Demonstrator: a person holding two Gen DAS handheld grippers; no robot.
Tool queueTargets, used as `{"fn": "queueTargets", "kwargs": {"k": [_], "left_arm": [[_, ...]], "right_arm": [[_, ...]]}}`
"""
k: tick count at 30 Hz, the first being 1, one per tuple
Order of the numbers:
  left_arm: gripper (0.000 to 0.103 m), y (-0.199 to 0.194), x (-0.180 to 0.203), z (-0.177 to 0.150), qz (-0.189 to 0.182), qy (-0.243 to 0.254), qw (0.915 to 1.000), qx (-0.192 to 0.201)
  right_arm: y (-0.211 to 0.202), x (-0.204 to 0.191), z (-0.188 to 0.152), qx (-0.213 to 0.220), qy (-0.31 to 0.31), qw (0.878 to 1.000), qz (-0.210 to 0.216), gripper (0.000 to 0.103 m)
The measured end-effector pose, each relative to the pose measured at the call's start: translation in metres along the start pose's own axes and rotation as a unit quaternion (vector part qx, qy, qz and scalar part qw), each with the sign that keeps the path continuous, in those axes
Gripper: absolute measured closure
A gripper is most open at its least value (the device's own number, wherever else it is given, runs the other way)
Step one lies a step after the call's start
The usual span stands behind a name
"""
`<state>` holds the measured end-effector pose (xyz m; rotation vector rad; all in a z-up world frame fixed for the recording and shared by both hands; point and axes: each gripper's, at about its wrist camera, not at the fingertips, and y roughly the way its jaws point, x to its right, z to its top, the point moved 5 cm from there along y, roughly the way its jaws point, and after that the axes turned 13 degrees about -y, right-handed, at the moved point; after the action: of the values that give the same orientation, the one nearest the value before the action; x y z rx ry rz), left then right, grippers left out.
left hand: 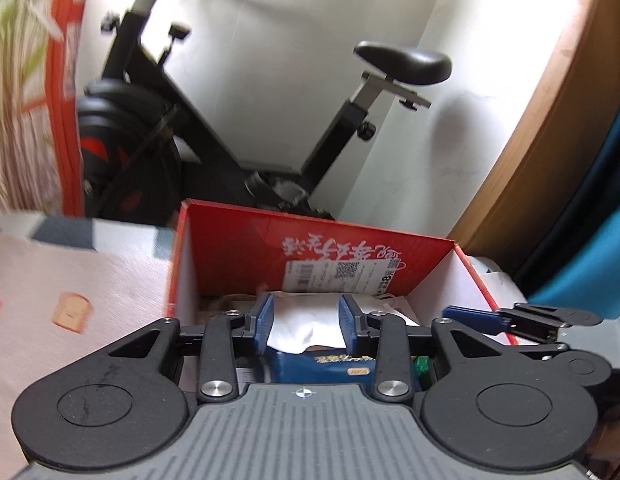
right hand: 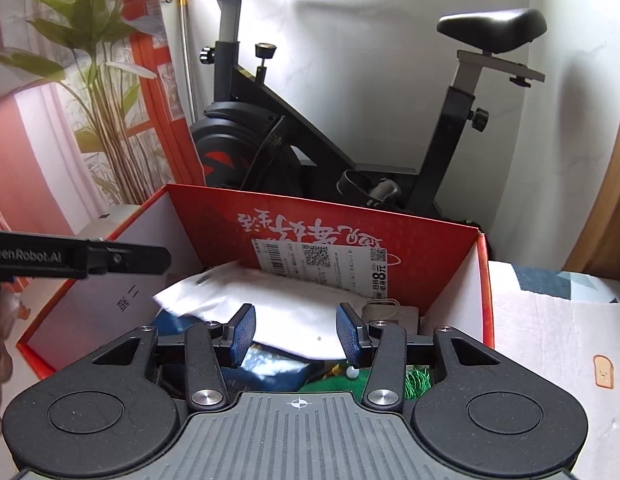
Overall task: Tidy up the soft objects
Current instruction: 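Open the left gripper to release the bag inside the box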
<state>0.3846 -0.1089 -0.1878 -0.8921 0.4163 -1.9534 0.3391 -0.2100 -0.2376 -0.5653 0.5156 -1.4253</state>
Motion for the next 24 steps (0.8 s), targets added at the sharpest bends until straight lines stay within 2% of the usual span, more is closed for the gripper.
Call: {"fn": "queueTargets", "kwargs": {"k": [4,8,11,18,24], "left_arm": [[0.063,-0.033,0.007,-0.007,0.019,0.042,0.9986,0.025],[0.056,-0.068,0.010,-0.015,0.027,0.059,0.9965,0.053],[0.055,-0.092,0.010,-0.025,0.030,0.069,0.9948,0.069],[0.055,-0.130,0.007,-0.060,0.046,0.070,0.9922,0.092],[0.052,-0.145,-0.013,-0.095,0.055,0.021,0.9953,0.077]], "right_arm": [[-0.025,-0.010,-0.005,0.020,-0.013,1.000,-0.003,0.060],[-0.048,-0.018,-0.011,0.038,-0.021,0.999,-0.007,0.059],[-0.065,-0.022,-0.017,0.051,-0.023,0.998,-0.011,0.059],[-0.102,-0.035,-0.045,0.088,-0.026,0.995,-0.025,0.058],[-0.120,-0.051,-0.077,0.100,-0.021,0.995,-0.013,0.057]]}}
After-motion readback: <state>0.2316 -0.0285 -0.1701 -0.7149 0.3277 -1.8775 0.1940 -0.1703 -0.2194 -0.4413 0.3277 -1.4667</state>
